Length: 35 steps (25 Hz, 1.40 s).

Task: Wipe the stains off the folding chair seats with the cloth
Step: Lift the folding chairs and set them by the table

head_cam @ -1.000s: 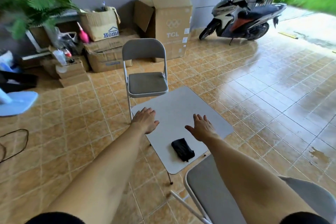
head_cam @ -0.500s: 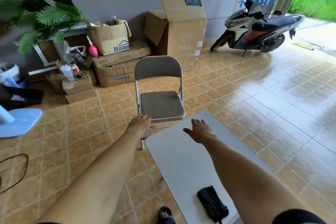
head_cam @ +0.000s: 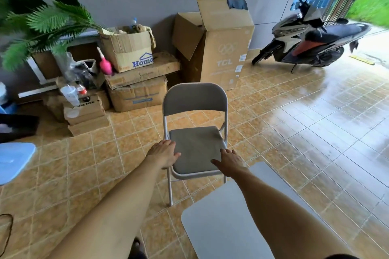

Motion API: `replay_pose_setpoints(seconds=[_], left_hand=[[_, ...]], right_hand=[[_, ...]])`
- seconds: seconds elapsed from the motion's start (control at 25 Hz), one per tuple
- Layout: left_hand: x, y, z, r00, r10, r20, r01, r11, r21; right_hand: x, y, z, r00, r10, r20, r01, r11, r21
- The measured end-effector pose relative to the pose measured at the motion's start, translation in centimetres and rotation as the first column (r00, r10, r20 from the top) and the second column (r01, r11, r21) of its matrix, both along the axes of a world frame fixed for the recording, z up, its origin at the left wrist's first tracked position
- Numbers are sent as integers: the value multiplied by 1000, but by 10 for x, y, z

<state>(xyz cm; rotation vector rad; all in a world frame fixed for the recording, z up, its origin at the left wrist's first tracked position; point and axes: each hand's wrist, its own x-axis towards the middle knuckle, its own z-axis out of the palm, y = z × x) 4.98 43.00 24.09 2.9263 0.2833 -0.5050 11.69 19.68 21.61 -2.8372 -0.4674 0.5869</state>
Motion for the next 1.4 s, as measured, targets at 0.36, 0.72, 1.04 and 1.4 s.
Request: replay_pose_setpoints(seconds=[0.36, 0.72, 1.04, 1.4], left_hand=[[168, 193, -8, 974, -228, -12, 228, 974, -8], [350, 272, -16, 928, -370, -50, 368, 929, -40], [504, 288, -19, 855, -512, -78, 504, 857, -104], [643, 219, -45, 626, -762, -163, 676, 636, -372]], right_hand=[[115, 168, -21, 967, -256, -16, 256, 966, 15], [210, 257, -51, 830, -541, -137, 548, 836, 18], [314, 333, -73, 666, -697, -266, 734, 676, 66], [376, 414, -100, -144, -797, -587, 975, -215, 53]])
